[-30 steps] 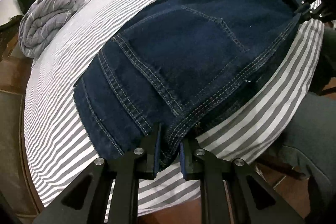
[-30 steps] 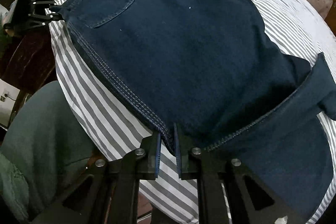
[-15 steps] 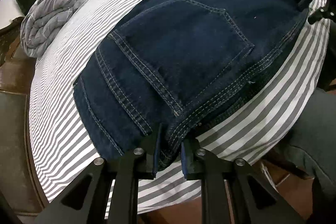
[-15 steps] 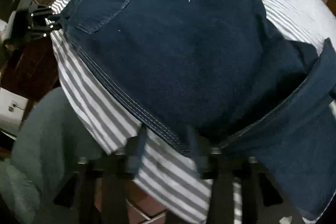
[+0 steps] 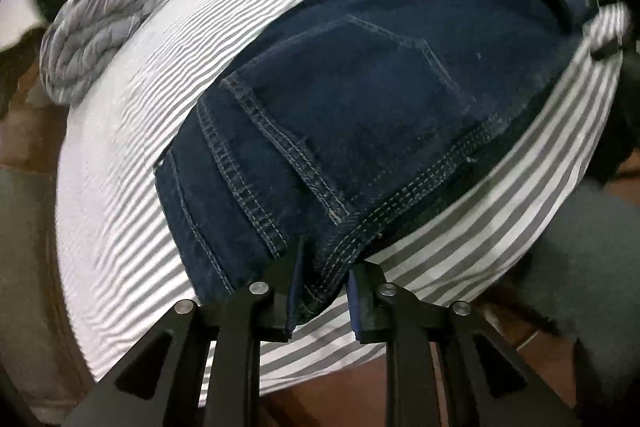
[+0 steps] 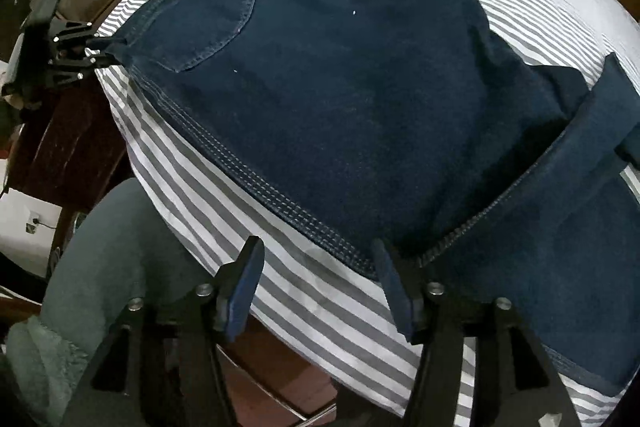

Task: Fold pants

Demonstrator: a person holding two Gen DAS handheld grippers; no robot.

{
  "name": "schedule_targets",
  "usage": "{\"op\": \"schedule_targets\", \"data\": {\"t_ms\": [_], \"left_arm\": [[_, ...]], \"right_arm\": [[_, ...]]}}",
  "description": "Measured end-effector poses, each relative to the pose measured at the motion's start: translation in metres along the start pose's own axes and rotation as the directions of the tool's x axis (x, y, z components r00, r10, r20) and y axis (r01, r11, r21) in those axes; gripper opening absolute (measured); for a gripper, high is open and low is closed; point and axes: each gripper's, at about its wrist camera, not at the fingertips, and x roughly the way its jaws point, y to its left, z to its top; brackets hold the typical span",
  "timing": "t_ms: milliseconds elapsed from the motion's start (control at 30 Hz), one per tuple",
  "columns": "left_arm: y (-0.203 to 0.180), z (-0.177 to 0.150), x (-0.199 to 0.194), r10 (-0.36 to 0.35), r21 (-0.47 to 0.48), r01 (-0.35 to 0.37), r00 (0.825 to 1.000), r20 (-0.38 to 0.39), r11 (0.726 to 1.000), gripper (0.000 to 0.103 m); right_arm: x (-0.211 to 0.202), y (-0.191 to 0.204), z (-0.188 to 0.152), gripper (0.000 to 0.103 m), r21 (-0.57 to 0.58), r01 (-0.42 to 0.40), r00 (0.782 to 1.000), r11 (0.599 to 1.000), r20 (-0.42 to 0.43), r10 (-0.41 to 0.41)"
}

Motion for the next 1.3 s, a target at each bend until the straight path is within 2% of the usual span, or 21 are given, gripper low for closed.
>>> {"op": "schedule_targets", "data": {"t_ms": [100, 167, 233, 333, 400, 433, 500, 567, 633, 700, 733, 833, 933, 1000, 1133, 1200, 1300], "left_arm": [[-0.012, 0.002, 0.016, 0.045, 0.059, -0.041, 0.997, -0.063, 0.997, 0.023], [-0.016, 0.004, 0.015, 0.063, 0.063, -0.060, 0.997, -0.054, 0.996, 0.026], [-0.013, 0.003, 0.007, 0.058, 0.009, -0.058, 0.998, -0.020, 0.998, 0.027], [0.008, -0.004, -0.010, -0.001, -0.117, 0.007, 0.999, 0.047, 0.993, 0.031], [0.017, -0.005, -0.016, -0.034, -0.171, 0.044, 0.997, 0.062, 0.984, 0.031], [0.016, -0.005, -0.019, -0.039, -0.176, 0.051, 0.997, 0.070, 0.983, 0.031], [0.014, -0.007, -0.021, -0.028, -0.158, 0.037, 0.998, 0.064, 0.987, 0.038], [0.015, -0.014, -0.014, -0.056, -0.159, 0.058, 0.998, 0.020, 0.986, 0.044], [0.015, -0.026, -0.008, -0.020, -0.141, 0.014, 0.999, -0.042, 0.990, 0.044], [0.019, -0.035, -0.011, -0.014, -0.184, 0.007, 0.999, -0.036, 0.983, 0.044], [0.025, -0.038, -0.014, -0.039, -0.232, 0.032, 0.999, -0.024, 0.972, 0.044], [0.029, -0.035, -0.029, -0.033, -0.305, 0.047, 0.998, 0.052, 0.951, 0.044], [0.027, -0.013, -0.044, -0.047, -0.355, 0.104, 0.985, 0.165, 0.929, 0.044], [0.017, 0.009, -0.049, -0.049, -0.381, 0.139, 0.970, 0.237, 0.914, 0.045], [-0.010, 0.059, -0.046, -0.101, -0.397, 0.234, 0.939, 0.329, 0.887, 0.045], [-0.031, 0.089, -0.043, -0.121, -0.377, 0.257, 0.929, 0.350, 0.890, 0.045], [-0.069, 0.123, -0.044, -0.144, -0.321, 0.277, 0.913, 0.382, 0.906, 0.045]], "right_arm": [[-0.003, 0.001, -0.001, 0.056, 0.016, -0.003, 1.000, 1.000, 0.013, 0.003], [-0.010, 0.001, -0.001, 0.057, 0.037, -0.021, 0.999, 0.999, 0.040, 0.020], [-0.019, 0.000, 0.000, 0.057, 0.047, -0.028, 0.998, 0.998, 0.066, 0.025], [-0.025, 0.003, 0.009, 0.057, 0.062, -0.057, 0.994, 0.996, 0.095, 0.051], [-0.023, 0.008, 0.017, 0.057, 0.063, -0.063, 0.992, 0.996, 0.113, 0.056], [-0.020, 0.010, 0.022, 0.057, 0.066, -0.063, 0.991, 0.996, 0.122, 0.055], [-0.012, 0.013, 0.028, 0.057, 0.079, -0.073, 0.991, 0.994, 0.122, 0.063], [0.000, 0.014, 0.030, 0.057, 0.096, -0.056, 0.994, 0.994, 0.101, 0.046], [0.012, 0.013, 0.027, 0.057, 0.103, -0.028, 0.998, 0.994, 0.066, 0.021], [0.018, 0.009, 0.022, 0.057, 0.116, -0.018, 0.999, 0.993, 0.049, 0.012], [0.021, 0.007, 0.020, 0.056, 0.123, -0.010, 0.999, 0.992, 0.041, 0.005], [0.023, 0.005, 0.017, 0.056, 0.124, -0.009, 0.999, 0.992, 0.050, 0.002], [0.023, 0.006, 0.019, 0.056, 0.109, 0.002, 0.998, 0.994, 0.054, -0.008], [0.023, 0.006, 0.020, 0.056, 0.101, 0.005, 0.999, 0.995, 0.043, -0.010], [-0.004, -0.003, 0.026, 0.056, 0.107, -0.014, 0.996, 0.994, 0.090, 0.005], [-0.026, -0.020, 0.033, 0.056, 0.123, 0.010, 0.991, 0.992, 0.129, -0.026], [-0.060, -0.062, 0.047, 0.056, 0.185, 0.084, 0.981, 0.979, 0.155, -0.113]]}}
